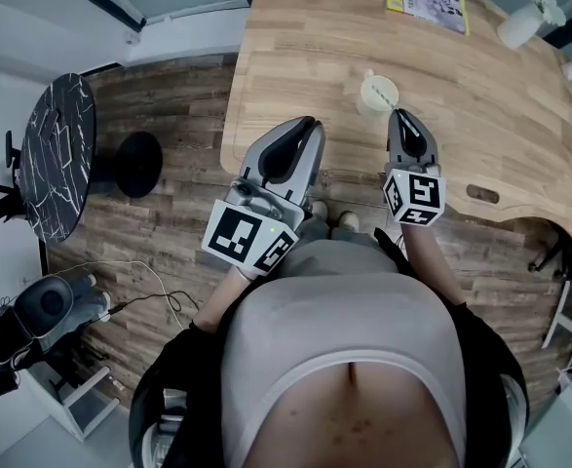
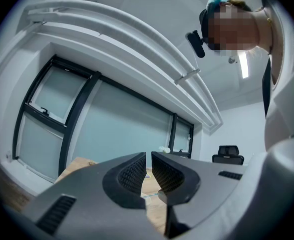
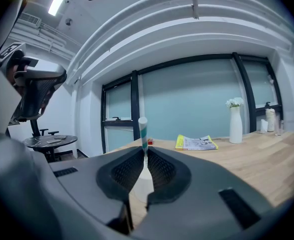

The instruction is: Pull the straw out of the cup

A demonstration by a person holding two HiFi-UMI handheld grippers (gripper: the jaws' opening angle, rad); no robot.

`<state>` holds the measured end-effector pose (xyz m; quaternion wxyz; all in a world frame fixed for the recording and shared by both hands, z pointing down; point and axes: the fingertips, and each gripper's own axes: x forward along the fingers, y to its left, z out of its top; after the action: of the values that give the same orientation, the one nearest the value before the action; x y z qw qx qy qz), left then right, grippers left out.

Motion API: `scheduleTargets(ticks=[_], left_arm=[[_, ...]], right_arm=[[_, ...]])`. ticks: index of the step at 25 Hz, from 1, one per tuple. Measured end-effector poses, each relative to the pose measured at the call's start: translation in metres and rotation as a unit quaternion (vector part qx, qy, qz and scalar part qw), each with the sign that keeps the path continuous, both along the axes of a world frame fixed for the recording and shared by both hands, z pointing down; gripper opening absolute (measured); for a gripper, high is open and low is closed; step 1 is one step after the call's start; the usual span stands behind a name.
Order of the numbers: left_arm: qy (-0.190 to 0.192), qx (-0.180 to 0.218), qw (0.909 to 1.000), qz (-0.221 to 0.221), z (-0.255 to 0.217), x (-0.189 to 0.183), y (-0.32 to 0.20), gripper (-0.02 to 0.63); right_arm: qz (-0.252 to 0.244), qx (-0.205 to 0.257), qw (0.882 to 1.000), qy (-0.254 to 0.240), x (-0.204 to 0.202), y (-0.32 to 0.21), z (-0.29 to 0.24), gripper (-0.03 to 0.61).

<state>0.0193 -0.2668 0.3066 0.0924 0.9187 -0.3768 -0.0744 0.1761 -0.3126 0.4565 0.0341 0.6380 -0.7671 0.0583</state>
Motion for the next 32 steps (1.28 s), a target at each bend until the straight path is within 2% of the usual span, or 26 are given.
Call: scheduleTargets(ticks=[22, 32], left_arm=[[0.009, 0.002, 0.9997, 0.023, -0.005, 0.002, -0.004, 0.021], [0.012, -0.004, 0.9986, 0.051, 0.001, 0.002, -0.005, 0.021]], right_arm=[[0.018, 0.015, 1.0, -0.006, 0.001, 0.003, -0.016, 0.044], [0.04, 0.021, 0.999, -0.014, 0.003, 0.006, -0.02, 0.044]])
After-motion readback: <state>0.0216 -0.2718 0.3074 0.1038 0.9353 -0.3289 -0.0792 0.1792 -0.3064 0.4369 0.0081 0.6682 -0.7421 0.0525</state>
